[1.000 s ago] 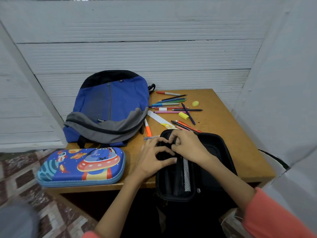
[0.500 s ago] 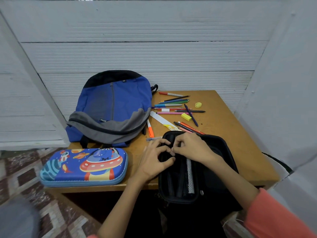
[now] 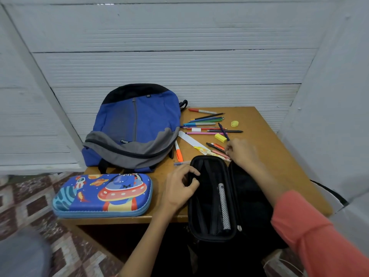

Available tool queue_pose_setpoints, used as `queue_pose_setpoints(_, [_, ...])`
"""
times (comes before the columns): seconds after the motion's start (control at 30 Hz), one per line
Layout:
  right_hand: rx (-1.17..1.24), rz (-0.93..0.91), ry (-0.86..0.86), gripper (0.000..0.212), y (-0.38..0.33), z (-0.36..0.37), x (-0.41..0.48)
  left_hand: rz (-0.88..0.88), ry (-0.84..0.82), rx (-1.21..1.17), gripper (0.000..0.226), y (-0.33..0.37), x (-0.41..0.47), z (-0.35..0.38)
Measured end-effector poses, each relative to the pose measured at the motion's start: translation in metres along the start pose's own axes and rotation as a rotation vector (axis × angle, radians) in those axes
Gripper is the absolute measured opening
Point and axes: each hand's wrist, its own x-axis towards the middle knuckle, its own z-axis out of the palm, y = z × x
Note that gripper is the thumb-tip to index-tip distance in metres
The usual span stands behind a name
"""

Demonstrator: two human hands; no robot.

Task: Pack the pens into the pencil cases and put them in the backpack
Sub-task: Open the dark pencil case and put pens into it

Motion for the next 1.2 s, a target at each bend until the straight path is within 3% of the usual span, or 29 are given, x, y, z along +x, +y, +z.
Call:
queue_pose_setpoints(0.43, [-0.085,-0.072,-0.05,0.015,-0.014,0.007,0.006,-0.057,0.084,0.053,0.022,0.002,-0.003,-0.004])
queue_pose_setpoints(0.5, [0.016,-0.051,-0.005,0.013,-0.017,0.003,0.006,-0.078,0.097,0.048,0.021,0.003,-0.004,-0.004])
queue_pose_setpoints(0.6, [0.381,0.023,0.031,0.005,-0.024,-0.008,0.001,-0.106,0.103,0.043,0.02,0.003,-0.003,-0.004])
queue_pose_setpoints(0.7, [0.865,0.062,-0.198,0.029,-0.038,-0.025,-0.021,-0.106,0.108,0.037,0.018,0.003,-0.003,-0.003])
queue_pose_setpoints(0.77, [0.984,0.066,-0.388,0.05,-0.048,-0.032,-0.039,-0.11,0.116,0.026,0.013,0.004,-0.003,-0.003])
queue_pose_setpoints(0.8, [0.977,0.055,-0.456,0.053,-0.052,-0.033,-0.048,-0.115,0.12,0.024,0.011,0.004,-0.003,-0.003])
queue_pose_setpoints(0.93, [0.835,0.001,-0.632,0.032,-0.061,-0.023,-0.077,-0.118,0.109,0.014,0.008,0.002,-0.002,-0.004])
queue_pose_setpoints(1.2, [0.719,0.004,-0.69,0.018,-0.068,-0.014,-0.093,-0.135,0.103,-0.039,0.011,0.001,-0.002,-0.003])
